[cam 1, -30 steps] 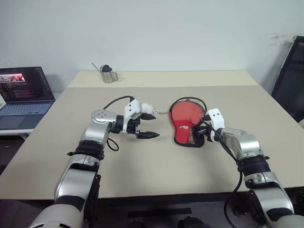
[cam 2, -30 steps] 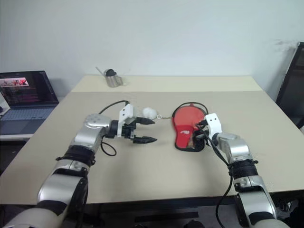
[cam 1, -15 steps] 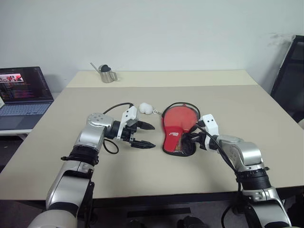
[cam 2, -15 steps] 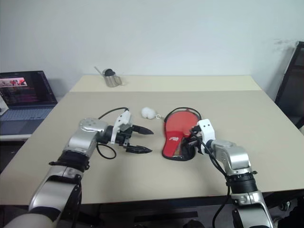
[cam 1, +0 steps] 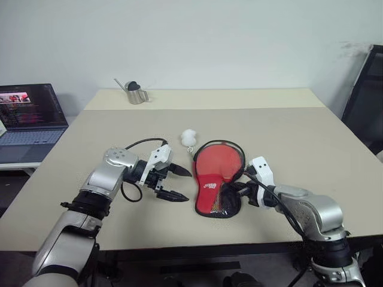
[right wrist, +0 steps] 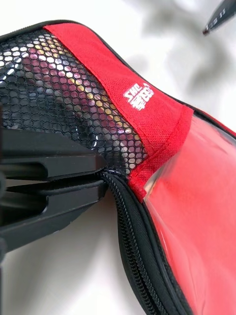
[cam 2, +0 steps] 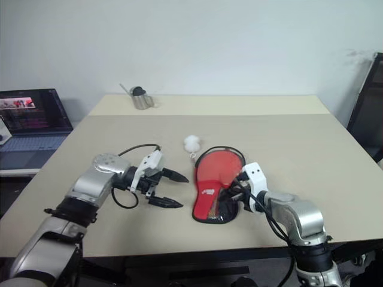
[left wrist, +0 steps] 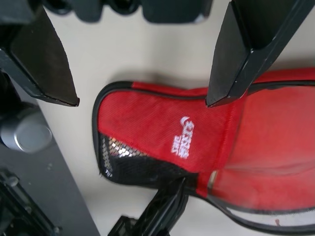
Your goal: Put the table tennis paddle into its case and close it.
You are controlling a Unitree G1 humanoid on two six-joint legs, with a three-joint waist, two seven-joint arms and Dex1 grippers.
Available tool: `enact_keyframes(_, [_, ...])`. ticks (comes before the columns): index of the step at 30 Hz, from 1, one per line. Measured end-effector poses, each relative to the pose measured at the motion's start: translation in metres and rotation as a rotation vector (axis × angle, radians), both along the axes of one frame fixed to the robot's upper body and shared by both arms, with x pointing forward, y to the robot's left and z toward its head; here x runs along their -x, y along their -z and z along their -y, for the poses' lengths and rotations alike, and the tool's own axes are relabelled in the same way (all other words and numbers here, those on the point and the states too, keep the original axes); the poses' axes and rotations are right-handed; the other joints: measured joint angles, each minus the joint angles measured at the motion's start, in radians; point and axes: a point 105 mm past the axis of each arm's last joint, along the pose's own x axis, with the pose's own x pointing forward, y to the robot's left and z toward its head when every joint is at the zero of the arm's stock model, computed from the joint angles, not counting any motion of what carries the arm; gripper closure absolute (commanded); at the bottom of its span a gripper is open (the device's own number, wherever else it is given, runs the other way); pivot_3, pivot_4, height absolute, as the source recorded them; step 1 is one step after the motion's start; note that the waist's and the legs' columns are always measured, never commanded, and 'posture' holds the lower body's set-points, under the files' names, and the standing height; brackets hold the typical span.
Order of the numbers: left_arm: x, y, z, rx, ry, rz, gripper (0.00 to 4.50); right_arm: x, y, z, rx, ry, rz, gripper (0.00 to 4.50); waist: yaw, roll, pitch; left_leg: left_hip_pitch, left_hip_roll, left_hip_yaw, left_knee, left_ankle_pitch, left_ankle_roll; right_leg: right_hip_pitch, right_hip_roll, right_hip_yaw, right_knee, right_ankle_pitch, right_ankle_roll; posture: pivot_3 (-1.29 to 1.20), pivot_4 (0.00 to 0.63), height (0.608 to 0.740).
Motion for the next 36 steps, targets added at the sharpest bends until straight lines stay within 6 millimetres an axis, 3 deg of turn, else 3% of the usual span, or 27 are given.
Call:
enact_keyframes(13, [0.006,-0.001,0.002,0.013,0.043,0.006,0.00,0.035,-0.003,0.030,-0.001,0.044,-0.052,4.49,0.003,0.000,0.000,0.000,0.000,0.000,0.000,0.000,0.000,0.000,0.000,0.000,-0.001,-0.001,-0.001,0.00,0.150,0.740])
enact_keyframes(18, [0.007,0.001,0.003,0.011,0.049,0.008,0.00,0.043,0.002,0.026,-0.019,0.049,-0.081,4.49,0.003,0.000,0.000,0.000,0.000,0.000,0.000,0.000,0.000,0.000,0.000,0.000,-0.001,-0.001,-0.002,0.00,0.150,0.740])
enact_keyframes(26, [0.007,0.001,0.003,0.009,0.053,0.013,0.00,0.047,0.010,0.023,-0.036,0.080,-0.105,4.49,0.003,0.000,0.000,-0.001,0.000,-0.001,0.000,0.000,0.000,0.000,0.000,0.000,-0.001,-0.001,-0.002,0.00,0.150,0.740])
enact_keyframes(36, [0.004,0.008,-0.005,-0.021,0.027,0.007,0.00,0.050,0.017,0.039,-0.006,0.132,-0.123,4.49,0.003,0.000,0.000,-0.001,0.000,-0.001,0.000,0.000,0.000,0.001,0.000,0.000,-0.003,-0.001,-0.002,0.00,0.150,0.740])
